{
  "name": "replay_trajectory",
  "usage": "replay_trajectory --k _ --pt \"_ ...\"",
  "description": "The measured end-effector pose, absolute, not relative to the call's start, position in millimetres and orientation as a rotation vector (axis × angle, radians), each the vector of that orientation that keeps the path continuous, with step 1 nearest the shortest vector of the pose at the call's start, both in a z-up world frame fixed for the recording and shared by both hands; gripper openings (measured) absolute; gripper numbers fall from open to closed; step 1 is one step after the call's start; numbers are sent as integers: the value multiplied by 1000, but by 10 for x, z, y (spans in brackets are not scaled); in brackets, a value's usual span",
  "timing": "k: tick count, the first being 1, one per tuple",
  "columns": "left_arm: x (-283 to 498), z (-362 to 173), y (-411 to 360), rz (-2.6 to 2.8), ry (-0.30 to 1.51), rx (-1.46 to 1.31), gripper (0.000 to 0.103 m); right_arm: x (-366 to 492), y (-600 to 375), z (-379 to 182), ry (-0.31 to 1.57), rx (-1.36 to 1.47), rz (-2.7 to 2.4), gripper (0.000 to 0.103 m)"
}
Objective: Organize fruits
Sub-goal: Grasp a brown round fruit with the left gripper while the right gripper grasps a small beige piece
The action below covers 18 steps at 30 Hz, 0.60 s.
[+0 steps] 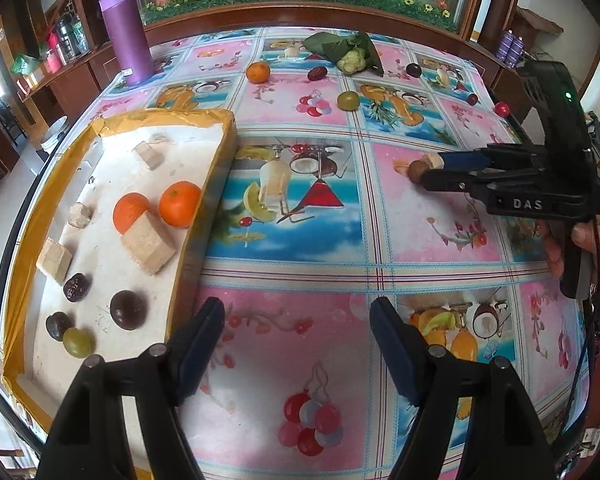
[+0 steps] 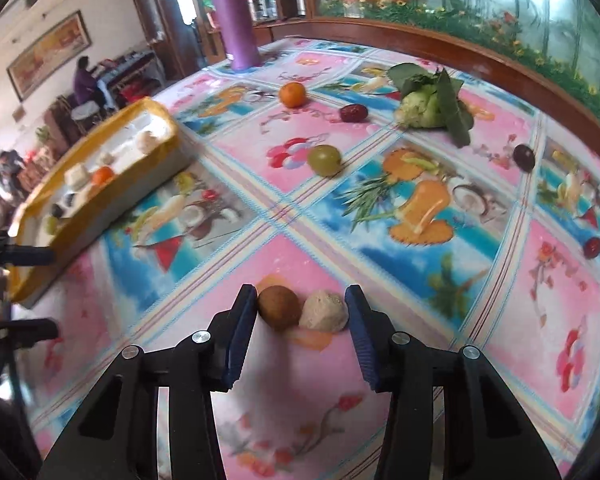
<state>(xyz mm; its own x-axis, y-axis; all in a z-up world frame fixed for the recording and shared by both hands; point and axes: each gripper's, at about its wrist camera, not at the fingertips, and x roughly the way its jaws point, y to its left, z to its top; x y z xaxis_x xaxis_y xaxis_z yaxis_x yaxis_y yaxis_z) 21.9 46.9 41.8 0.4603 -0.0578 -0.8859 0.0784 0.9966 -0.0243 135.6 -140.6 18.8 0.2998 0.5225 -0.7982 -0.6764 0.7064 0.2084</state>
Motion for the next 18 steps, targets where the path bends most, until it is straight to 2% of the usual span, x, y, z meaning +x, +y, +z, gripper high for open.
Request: replay_trajectory --k 9,14,15,18 --pt "263 404 265 -116 1106 33 78 1232 -1539 183 967 -184 751 45" --pt "256 414 203 -121 1103 53 78 1079 -1384 182 922 -308 745 44" --pt "269 413 198 -119 1105 49 78 1093 -1379 166 929 -308 736 35" --pt "323 423 162 -116 1096 36 78 1154 -1433 143 946 -243 704 23"
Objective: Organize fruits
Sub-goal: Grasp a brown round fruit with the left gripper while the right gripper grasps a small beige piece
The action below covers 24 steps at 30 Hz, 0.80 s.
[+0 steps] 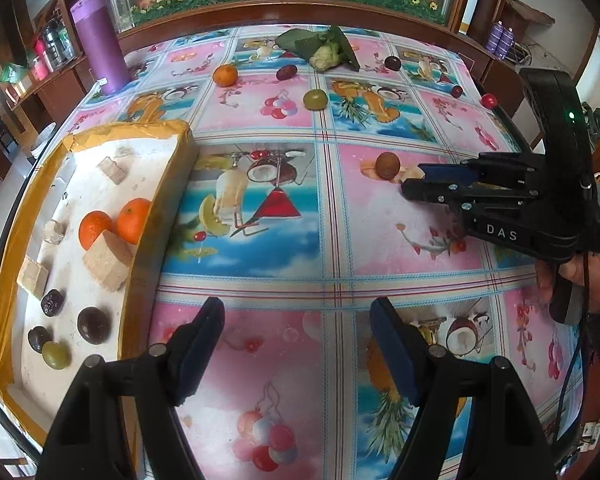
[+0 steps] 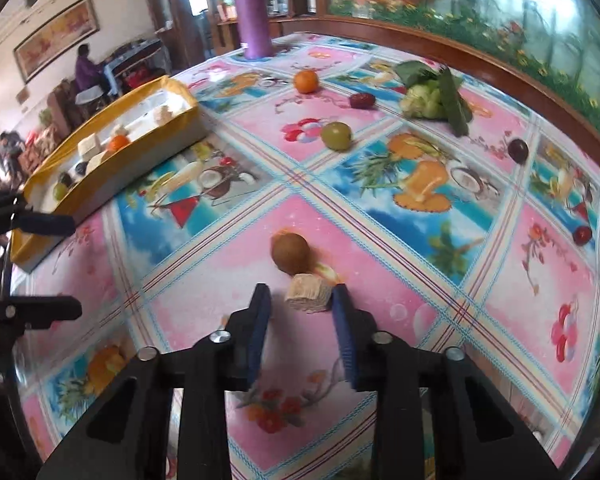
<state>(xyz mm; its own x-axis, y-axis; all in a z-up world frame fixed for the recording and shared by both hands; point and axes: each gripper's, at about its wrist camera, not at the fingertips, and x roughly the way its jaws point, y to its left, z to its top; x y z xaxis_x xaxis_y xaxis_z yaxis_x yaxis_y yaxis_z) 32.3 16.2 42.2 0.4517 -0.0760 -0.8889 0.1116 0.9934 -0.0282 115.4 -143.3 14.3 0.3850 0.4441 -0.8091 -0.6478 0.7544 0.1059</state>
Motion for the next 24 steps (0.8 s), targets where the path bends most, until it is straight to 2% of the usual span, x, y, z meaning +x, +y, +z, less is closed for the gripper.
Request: replay_trajectory --k 12,15,16,22,24 --pt "961 339 -393 -188 1000 7 78 709 -2021 265 944 -110 545 23" --pt "1080 275 -518 -206 1004 -4 73 600 -2143 257 955 -86 529 23" --pt "1108 251 -558 -212 1008 -1 68 575 -2172 253 955 -77 521 23" --pt "1128 161 -665 -238 986 23 24 488 -2304 207 959 4 498 23" --pt "1140 164 -651 -246 983 22 23 473 -2312 208 956 14 496 23"
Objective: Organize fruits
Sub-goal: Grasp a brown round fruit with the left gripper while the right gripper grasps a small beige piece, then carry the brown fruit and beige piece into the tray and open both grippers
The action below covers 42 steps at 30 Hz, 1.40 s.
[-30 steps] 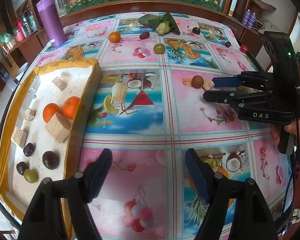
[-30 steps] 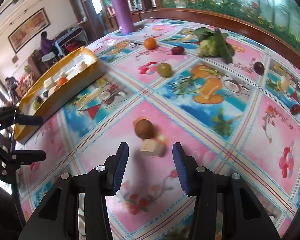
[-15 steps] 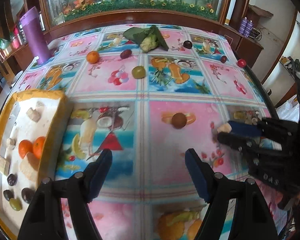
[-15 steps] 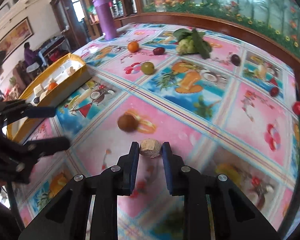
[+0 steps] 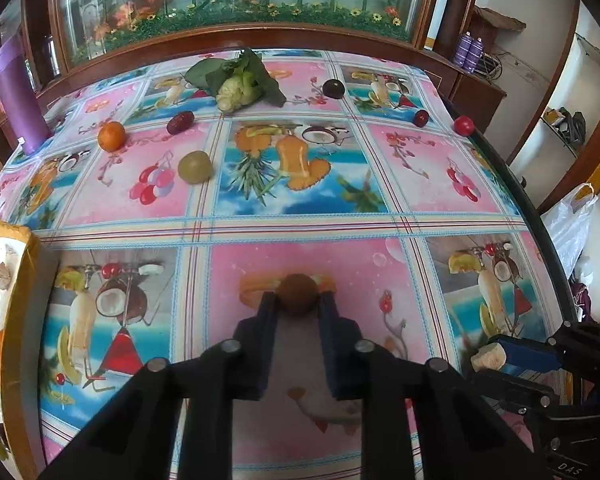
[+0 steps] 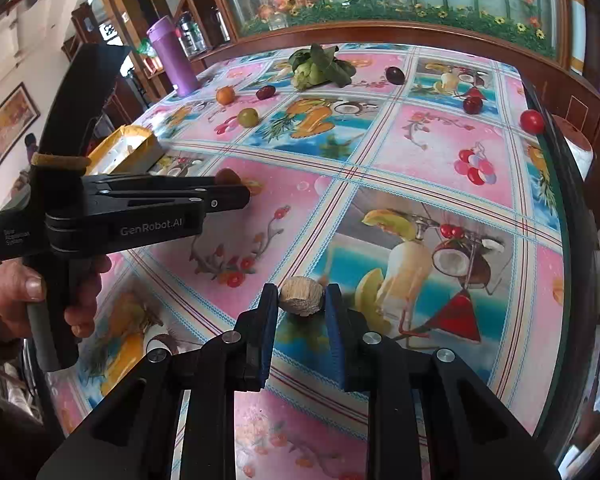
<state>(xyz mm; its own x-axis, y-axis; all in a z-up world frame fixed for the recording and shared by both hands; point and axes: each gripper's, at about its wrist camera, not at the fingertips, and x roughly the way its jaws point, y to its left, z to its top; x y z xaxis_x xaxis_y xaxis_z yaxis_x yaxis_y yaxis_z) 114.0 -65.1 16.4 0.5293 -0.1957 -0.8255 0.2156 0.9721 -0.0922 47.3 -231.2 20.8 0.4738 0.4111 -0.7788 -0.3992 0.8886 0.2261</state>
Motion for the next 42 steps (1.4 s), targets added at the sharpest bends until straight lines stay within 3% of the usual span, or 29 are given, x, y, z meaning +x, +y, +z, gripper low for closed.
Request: replay_trajectory --k 25,42 --pt "-109 548 -121 -219 953 -18 23 -48 -1987 433 922 -19 477 23" --pt "-280 695 1004 -90 912 -109 24 -46 -834 542 929 -65 609 23"
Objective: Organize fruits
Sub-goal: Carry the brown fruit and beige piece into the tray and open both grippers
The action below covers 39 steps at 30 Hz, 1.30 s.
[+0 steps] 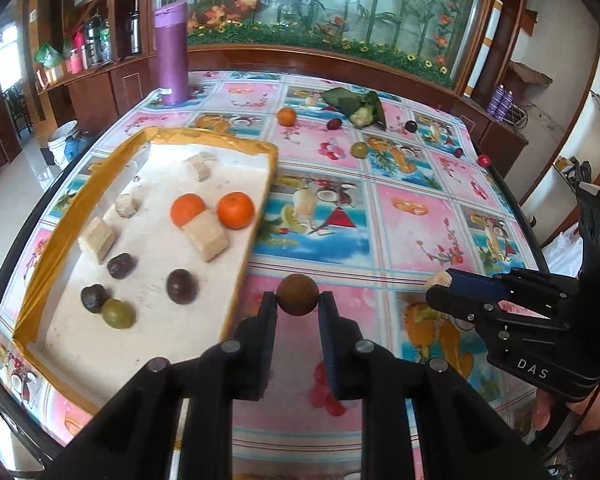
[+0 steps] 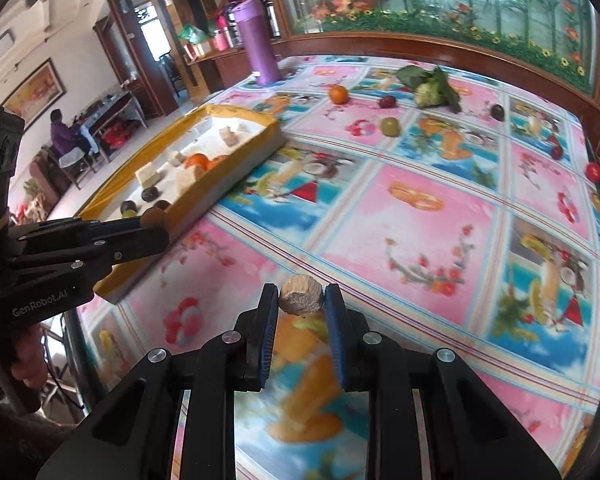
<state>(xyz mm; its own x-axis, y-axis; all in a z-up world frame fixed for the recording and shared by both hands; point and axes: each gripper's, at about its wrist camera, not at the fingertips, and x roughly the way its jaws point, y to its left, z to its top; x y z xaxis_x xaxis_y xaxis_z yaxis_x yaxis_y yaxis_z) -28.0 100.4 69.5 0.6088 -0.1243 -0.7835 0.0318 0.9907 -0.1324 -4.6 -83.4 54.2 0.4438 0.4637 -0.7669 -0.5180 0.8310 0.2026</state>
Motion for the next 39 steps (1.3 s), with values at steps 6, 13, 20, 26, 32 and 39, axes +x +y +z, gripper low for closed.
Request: replay_trajectory --k 6,13,20,26,32,39 --pt "-300 673 1606 8 909 -155 23 75 -335 631 916 -97 681 23" --pt "-313 569 2212 106 928 -191 23 198 313 669 898 -160 771 23" --pt "-295 437 2546 140 950 -220 23 336 861 611 901 -196 831 23" --pt "-278 327 2632 126 969 -211 23 481 1195 489 928 -244 846 23" --pt "-254 247 2714 125 985 -214 23 570 1363 344 965 -286 841 23" --pt "-225 205 2706 126 984 -179 24 539 1472 340 945 -342 843 23"
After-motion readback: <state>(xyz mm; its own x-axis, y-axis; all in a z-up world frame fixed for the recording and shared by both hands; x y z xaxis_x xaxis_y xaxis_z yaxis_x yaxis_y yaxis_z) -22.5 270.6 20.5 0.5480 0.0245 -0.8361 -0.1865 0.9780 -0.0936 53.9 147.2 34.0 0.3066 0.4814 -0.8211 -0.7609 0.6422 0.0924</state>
